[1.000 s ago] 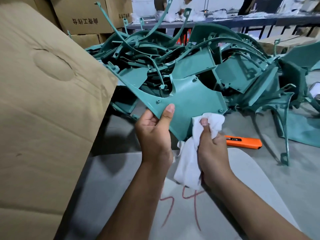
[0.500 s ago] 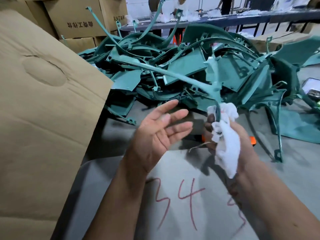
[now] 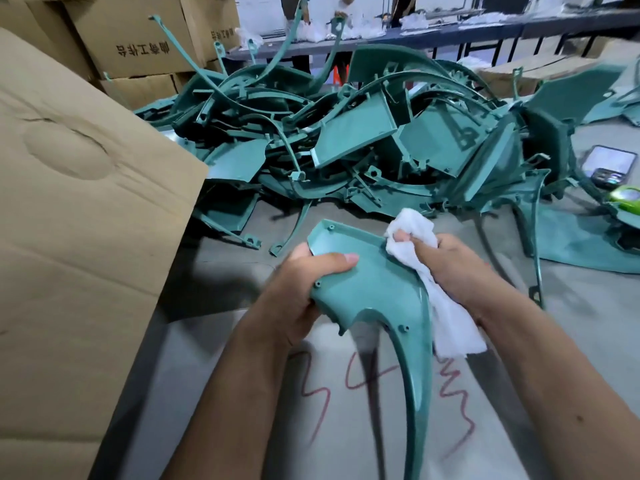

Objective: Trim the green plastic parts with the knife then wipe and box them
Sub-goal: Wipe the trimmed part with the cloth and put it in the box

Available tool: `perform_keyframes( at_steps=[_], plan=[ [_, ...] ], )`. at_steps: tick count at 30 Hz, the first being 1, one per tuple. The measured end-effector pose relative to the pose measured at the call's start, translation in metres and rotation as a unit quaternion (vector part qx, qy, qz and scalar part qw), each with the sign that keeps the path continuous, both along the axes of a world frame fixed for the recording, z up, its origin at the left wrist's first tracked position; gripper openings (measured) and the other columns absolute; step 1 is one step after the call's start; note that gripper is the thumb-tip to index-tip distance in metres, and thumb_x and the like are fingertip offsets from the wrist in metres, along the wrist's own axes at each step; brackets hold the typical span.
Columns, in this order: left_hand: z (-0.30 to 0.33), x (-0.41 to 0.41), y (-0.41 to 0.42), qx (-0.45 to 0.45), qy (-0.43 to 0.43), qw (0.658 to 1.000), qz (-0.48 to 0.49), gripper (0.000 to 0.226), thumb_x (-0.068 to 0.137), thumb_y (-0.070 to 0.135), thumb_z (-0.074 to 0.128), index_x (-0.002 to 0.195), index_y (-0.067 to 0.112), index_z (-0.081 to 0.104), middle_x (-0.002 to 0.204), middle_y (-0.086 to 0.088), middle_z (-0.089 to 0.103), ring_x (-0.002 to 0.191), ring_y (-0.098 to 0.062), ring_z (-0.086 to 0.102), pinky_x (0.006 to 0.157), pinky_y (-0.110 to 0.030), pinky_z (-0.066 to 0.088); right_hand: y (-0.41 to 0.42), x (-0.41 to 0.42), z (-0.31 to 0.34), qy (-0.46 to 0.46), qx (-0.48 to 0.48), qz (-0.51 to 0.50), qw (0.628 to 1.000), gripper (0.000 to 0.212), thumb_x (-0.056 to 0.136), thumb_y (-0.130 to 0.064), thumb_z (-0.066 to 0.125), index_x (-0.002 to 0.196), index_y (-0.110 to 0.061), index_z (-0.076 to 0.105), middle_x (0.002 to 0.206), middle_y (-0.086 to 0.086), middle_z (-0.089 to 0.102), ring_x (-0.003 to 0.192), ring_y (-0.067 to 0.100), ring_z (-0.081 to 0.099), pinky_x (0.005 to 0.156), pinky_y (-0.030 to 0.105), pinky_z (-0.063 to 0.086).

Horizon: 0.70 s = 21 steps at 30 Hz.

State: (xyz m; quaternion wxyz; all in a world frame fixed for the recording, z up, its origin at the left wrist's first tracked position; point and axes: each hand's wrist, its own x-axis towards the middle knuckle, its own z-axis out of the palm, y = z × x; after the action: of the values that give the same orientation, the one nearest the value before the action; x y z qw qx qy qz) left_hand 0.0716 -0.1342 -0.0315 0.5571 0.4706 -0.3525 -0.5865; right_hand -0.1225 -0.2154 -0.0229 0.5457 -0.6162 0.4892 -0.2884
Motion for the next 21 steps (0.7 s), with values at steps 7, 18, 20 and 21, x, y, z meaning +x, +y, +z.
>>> perform_keyframes(
  at_steps=[7,18,20,21],
  plan=[
    [-0.003,-0.01,-0.01,-0.011,0.072,0.982,0.174,0.051,0.069,0.011,0.073,0.115,-0.008,0.06,0.087,-0.018,0.071,0.068,-0.025,0.072,0.055,-0.032,0.058,0.004,0.014,-0.001,0.007,0.017,-0.064,0.998,0.047,0.097,-0.054,0.063,0.08,-0.011,0.072,0.061,0.004,0.069,0.048,0.012,0.061,0.049,0.022,0.045],
    [-0.011,0.021,-0.019,-0.048,0.242,0.859,0.449,0.022,0.094,0.002,0.055,0.11,0.002,0.069,0.098,-0.013,0.076,0.086,-0.027,0.074,0.074,-0.031,0.062,0.014,0.01,-0.007,-0.006,-0.079,0.143,0.987,0.044,0.105,-0.044,0.056,0.072,-0.015,0.059,0.057,0.002,0.035,0.044,0.017,0.023,0.042,0.023,0.016],
    [-0.008,0.035,-0.015,-0.054,0.282,0.831,0.477,0.018,0.098,0.008,0.052,0.104,0.008,0.068,0.074,-0.005,0.072,0.061,-0.015,0.07,0.054,-0.02,0.057,0.013,0.002,-0.008,-0.02,-0.068,0.171,0.983,0.052,0.1,-0.052,0.058,0.083,-0.003,0.063,0.065,0.009,0.044,0.052,0.035,0.028,0.051,0.03,0.018],
    [-0.006,0.043,-0.013,-0.057,0.301,0.814,0.494,0.019,0.099,0.009,0.05,0.104,0.009,0.068,0.069,-0.002,0.068,0.053,-0.011,0.066,0.049,-0.016,0.052,0.012,-0.002,-0.006,-0.036,-0.053,0.187,0.98,0.055,0.098,-0.054,0.059,0.088,0.0,0.065,0.069,0.012,0.051,0.056,0.038,0.036,0.055,0.032,0.024]
  ],
)
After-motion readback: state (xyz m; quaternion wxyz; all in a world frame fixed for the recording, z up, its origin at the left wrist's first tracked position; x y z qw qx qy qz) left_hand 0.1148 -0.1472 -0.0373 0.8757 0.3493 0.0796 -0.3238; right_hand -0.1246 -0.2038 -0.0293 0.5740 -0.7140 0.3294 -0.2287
